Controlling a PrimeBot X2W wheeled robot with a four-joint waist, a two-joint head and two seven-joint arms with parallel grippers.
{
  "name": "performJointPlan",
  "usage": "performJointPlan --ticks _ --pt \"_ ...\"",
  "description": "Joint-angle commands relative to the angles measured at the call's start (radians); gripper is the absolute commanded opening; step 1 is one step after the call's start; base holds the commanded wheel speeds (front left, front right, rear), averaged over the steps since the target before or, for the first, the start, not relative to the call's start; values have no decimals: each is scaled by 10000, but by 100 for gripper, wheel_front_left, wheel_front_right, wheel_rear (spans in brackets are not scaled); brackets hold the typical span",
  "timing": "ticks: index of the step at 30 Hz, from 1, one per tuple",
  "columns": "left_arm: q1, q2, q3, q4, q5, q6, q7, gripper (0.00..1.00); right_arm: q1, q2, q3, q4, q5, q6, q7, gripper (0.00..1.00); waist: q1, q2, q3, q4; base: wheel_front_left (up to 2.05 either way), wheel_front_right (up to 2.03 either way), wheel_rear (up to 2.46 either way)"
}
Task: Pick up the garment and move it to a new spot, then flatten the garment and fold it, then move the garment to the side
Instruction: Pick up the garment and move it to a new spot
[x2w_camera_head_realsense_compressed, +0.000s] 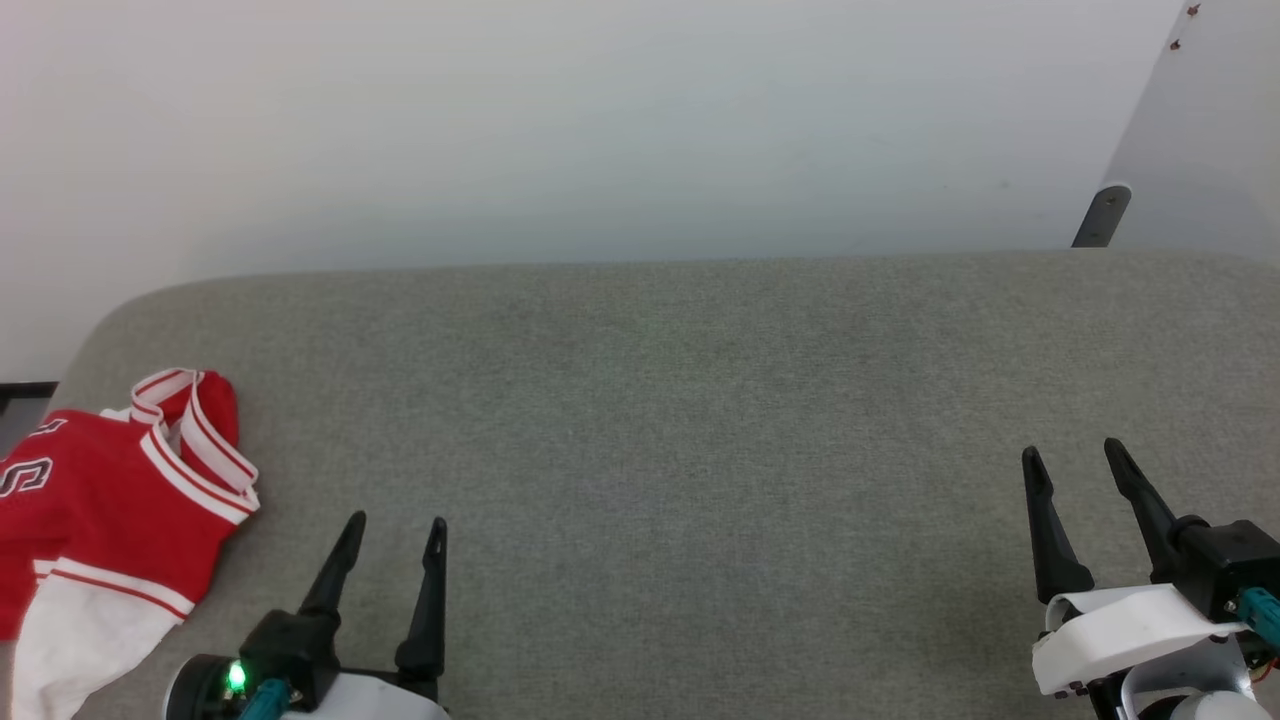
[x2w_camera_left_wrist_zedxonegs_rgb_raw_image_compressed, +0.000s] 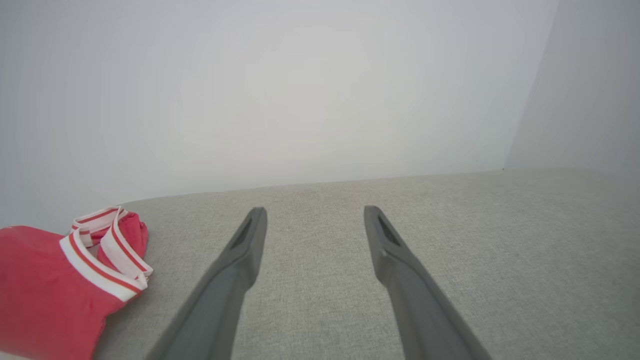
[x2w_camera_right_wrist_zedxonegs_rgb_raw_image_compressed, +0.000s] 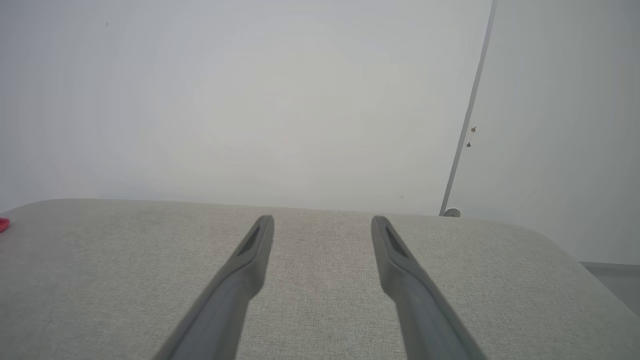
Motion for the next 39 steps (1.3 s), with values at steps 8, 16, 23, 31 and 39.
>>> performJointPlan --ticks 8,16,23,31,39 --pt "-143 -21 195 354 -28 109 -2 100 192 -144 90 40 150 4 116 100 0 0 -240 910 0 0 0" --pt "-360 40 386 847 -103 365 2 100 109 -113 617 206 307 4 238 100 0 0 -603 2675 0 0 0" --pt "-413 171 574 925 -232 568 155 100 -61 -3 1275 522 515 4 196 100 0 0 -824 4072 0 0 0" --pt "-61 109 743 363 -426 865 328 100 -554 92 1917 889 662 3 158 100 0 0 -673 4669 0 0 0" --pt "-476 272 539 69 -813 424 1294 100 -661 -83 1800 1167 768 4 41 100 0 0 -452 4822 0 0 0"
